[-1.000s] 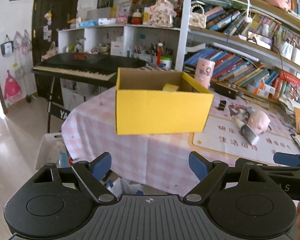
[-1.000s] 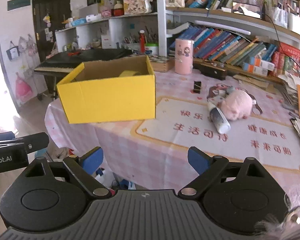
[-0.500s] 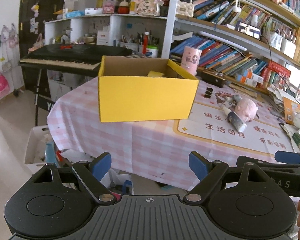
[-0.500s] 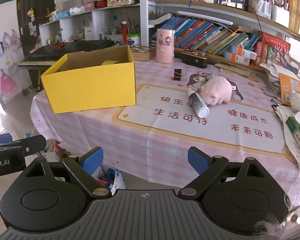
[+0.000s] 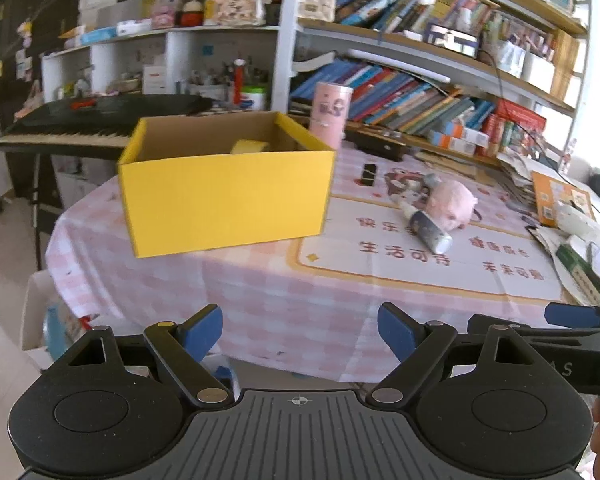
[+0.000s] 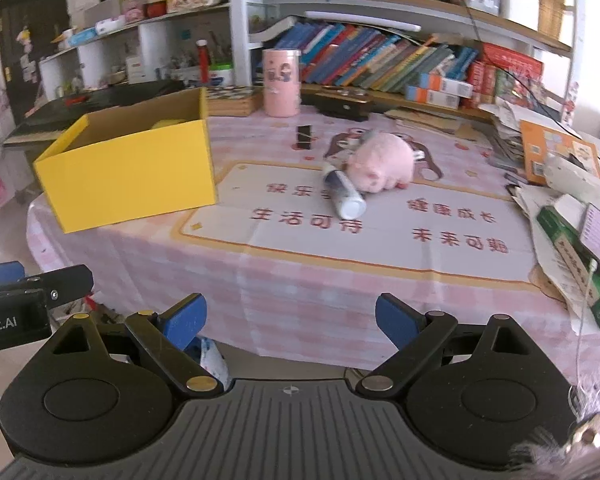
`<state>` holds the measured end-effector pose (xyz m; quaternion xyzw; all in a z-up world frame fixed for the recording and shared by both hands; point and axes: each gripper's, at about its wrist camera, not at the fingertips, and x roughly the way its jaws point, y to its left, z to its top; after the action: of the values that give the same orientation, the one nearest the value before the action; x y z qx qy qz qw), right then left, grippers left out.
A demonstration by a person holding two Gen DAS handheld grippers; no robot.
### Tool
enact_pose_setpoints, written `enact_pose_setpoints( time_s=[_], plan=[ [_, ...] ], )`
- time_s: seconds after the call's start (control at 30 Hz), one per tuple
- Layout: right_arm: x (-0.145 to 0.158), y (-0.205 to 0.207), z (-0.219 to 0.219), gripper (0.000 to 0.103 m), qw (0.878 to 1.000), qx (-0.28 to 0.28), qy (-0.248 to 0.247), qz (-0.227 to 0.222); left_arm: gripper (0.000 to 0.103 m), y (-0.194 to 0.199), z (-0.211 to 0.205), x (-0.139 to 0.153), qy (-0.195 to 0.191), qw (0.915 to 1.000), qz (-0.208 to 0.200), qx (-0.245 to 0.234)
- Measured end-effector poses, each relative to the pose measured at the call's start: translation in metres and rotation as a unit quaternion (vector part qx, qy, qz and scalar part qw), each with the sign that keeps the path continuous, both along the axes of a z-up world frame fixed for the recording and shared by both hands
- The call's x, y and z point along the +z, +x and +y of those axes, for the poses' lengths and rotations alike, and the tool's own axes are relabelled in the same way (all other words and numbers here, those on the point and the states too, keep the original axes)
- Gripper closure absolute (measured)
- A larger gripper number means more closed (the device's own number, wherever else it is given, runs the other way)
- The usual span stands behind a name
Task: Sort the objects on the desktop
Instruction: 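Withdraw both tools from the yellow box toward the pink plush pig, then move the left tool onto the white spray bottle while the right tool approaches the pink plush pig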
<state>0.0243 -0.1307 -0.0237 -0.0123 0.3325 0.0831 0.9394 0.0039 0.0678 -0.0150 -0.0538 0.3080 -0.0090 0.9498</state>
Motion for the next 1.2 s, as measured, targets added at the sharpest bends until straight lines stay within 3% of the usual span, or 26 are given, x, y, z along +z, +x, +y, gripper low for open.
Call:
enact_pose_setpoints(
  time_s=[0.47,1.2],
  plan=[
    [0.000,0.026,-0.042,0.011,0.999,-0.044,0.009,0.004,0.016,0.036,-0.038,0.000,0.007,0.9990,0.003,-0.044],
    [-0.004,0.114,-0.105,0.011,1.000,-0.013,0.003,0.025,0.016,0.113,-0.110,-0.010,0.000,0.9991,0.033,-0.027]
  ],
)
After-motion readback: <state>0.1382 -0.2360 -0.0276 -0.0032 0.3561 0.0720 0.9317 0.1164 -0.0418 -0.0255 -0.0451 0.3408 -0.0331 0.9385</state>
